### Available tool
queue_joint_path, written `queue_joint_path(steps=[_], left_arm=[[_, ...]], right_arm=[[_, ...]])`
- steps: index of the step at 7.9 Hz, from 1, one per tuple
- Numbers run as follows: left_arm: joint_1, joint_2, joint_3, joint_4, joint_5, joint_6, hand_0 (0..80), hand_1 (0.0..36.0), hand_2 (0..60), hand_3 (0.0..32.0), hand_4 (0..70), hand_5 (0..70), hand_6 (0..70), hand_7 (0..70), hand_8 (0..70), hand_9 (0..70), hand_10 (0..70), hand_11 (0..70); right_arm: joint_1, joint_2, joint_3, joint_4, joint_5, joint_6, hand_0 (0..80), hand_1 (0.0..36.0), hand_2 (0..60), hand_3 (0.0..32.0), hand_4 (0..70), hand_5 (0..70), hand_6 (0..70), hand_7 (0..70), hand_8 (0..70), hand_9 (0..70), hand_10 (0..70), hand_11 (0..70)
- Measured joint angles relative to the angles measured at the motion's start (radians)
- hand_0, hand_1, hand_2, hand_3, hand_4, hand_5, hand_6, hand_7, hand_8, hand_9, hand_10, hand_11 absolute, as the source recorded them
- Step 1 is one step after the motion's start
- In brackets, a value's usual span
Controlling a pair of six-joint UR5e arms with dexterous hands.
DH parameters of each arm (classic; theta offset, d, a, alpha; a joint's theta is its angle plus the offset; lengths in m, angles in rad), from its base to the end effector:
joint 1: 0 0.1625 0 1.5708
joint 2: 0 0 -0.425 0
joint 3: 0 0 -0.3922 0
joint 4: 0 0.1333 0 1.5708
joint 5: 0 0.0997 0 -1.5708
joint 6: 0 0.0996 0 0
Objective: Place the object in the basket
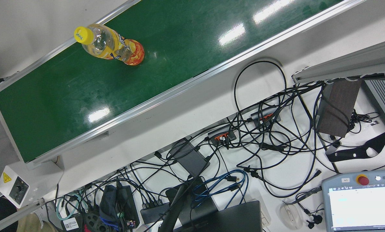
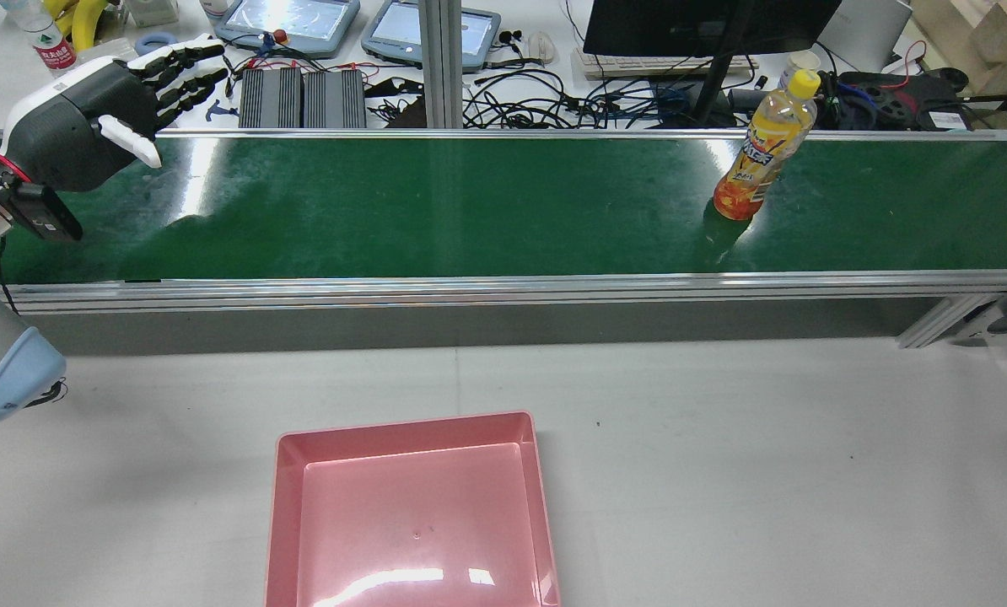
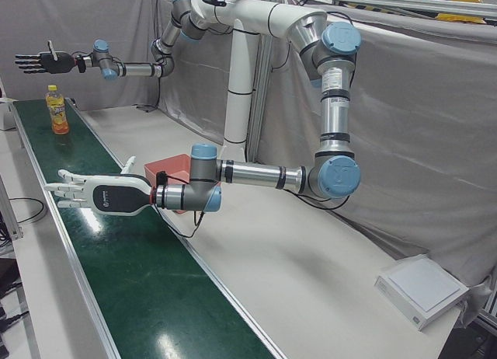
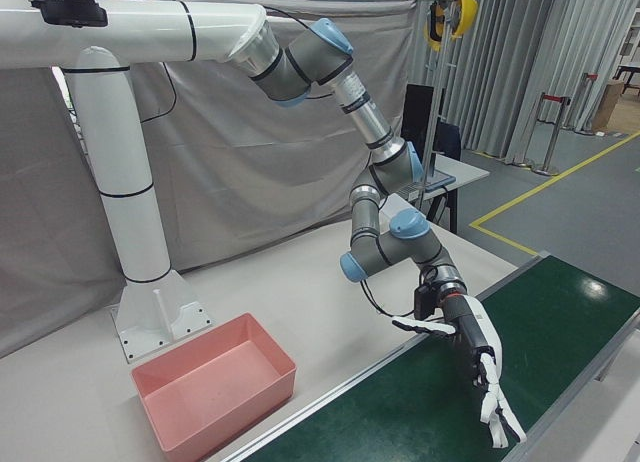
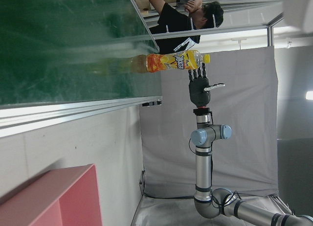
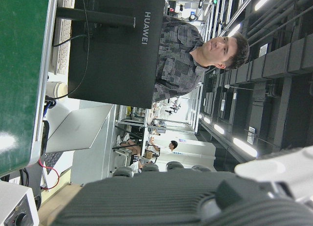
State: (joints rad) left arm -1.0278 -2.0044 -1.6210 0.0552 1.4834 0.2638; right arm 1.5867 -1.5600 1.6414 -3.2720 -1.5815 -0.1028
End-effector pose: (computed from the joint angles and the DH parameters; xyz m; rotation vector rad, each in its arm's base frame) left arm 0.2181 -0.6362 0.4152 -0.2647 2.3636 -1.4457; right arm 0.1400 -0.4879 0.6600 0.1138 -2.1161 2.2230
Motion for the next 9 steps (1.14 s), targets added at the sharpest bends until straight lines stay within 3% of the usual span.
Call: queue_joint_path(steps=[9], left_arm=[[0.002, -0.001, -0.002, 0.000, 0.000, 0.000, 59.7, 2.5, 0.0, 0.6, 12.9, 18.4, 0.3, 1.1, 7.9, 10.3, 1.8, 4.0]], right_arm=[[0.001, 0.000, 0.000, 0.000, 0.000, 0.000, 0.0, 0.0, 0.0, 0.0, 0.0, 0.0, 0.0, 0.0, 0.0, 0.0, 0.0, 0.0]])
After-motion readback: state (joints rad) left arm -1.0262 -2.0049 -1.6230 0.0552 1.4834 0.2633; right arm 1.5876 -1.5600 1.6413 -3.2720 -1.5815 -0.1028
